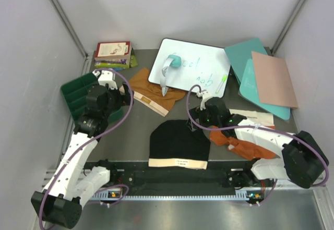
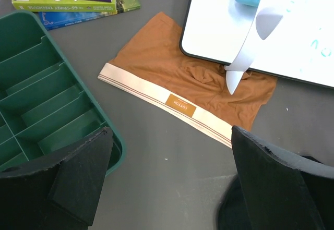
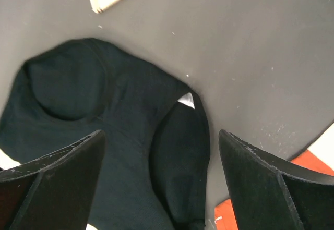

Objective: Roll the underwear
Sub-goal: Move the underwear to the center of the board.

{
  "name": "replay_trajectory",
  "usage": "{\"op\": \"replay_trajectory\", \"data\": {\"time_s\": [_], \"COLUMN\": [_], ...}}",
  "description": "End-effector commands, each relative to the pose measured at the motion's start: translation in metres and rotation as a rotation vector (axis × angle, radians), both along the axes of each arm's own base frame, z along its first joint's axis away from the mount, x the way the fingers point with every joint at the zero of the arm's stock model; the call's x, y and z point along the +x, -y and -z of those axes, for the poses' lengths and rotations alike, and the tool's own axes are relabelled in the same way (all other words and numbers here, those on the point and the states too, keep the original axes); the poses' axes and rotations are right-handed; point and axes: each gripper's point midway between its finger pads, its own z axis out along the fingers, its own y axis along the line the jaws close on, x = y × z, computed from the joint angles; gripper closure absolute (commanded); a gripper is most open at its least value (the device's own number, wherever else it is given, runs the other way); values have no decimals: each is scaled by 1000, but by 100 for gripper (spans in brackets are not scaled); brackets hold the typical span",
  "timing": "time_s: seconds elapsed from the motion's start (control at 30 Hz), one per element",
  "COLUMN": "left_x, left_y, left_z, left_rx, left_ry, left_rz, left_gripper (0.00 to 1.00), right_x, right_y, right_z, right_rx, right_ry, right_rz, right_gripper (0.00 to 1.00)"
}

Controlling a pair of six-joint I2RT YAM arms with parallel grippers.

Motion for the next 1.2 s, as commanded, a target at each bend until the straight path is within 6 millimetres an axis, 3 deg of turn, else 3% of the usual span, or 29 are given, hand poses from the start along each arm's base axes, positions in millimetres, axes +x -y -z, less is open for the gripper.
{"op": "replay_trajectory", "data": {"time_s": [0.0,0.1,0.27,0.4,1.0,1.1,1.13,1.17], "left_x": [3,4,4,4,6,6,7,7], "left_y": [7,8,10,10,6,6,5,5], "left_z": [-10,-9,-5,-4,1,2,2,1], "left_rx": [-7,-7,-6,-1,11,11,11,11], "left_ry": [43,39,26,22,2,0,0,0], "left_rz": [32,37,46,42,18,13,12,12], "left_gripper": [1,1,1,1,1,1,1,1], "right_x": [14,24,41,47,42,42,42,43], "right_y": [-11,-14,-23,-26,-33,-32,-32,-33], "right_z": [-10,-7,5,17,43,47,48,51], "right_rx": [9,0,-57,-117,-148,-154,-160,-166], "right_ry": [51,79,94,78,14,10,10,1], "right_rz": [-5,5,-26,-58,-123,-123,-121,-124], "right_gripper": [12,14,35,44,60,69,78,81]}}
